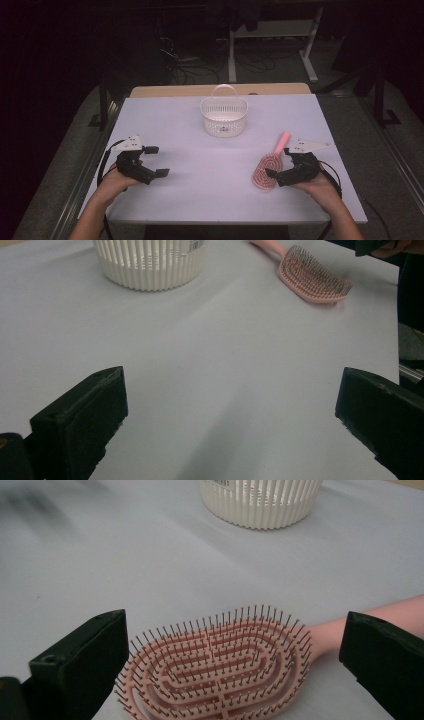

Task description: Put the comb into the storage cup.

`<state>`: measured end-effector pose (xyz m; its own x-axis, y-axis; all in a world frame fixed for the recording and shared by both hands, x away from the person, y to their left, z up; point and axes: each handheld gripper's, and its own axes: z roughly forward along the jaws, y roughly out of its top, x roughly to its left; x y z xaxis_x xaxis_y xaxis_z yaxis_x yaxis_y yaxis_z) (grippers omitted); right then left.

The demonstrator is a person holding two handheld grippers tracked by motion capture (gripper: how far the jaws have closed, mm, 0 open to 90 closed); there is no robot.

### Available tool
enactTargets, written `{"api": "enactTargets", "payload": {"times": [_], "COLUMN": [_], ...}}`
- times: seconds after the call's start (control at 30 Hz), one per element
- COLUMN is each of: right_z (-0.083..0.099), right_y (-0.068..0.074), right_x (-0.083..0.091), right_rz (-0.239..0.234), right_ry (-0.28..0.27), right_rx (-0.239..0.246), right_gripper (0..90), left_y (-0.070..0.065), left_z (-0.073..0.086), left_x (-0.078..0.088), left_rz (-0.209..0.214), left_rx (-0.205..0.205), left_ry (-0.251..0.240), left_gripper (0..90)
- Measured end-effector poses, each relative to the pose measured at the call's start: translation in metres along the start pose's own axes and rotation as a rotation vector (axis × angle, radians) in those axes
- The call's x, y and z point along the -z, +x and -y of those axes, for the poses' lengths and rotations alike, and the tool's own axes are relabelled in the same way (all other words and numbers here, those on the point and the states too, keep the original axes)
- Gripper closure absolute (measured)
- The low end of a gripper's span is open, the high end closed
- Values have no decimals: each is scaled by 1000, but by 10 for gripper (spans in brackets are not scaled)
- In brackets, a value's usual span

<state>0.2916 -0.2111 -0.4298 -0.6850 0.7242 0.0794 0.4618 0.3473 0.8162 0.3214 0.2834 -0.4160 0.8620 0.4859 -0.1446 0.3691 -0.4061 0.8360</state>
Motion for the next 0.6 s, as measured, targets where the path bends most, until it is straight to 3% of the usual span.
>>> {"api": "enactTargets", "payload": {"times": [0.6], "right_z": [-12], "right_y": [-8], "right_x": [-6], "right_rz": [6], "right_ry": [34], "right_rx": [-16], "right_gripper": [0], "left_y": [0], "left_z": [3], "left_x": [-3], "left_rz": [3], "left_rx": [3], "left_ry": [16], "left_gripper": [5]}}
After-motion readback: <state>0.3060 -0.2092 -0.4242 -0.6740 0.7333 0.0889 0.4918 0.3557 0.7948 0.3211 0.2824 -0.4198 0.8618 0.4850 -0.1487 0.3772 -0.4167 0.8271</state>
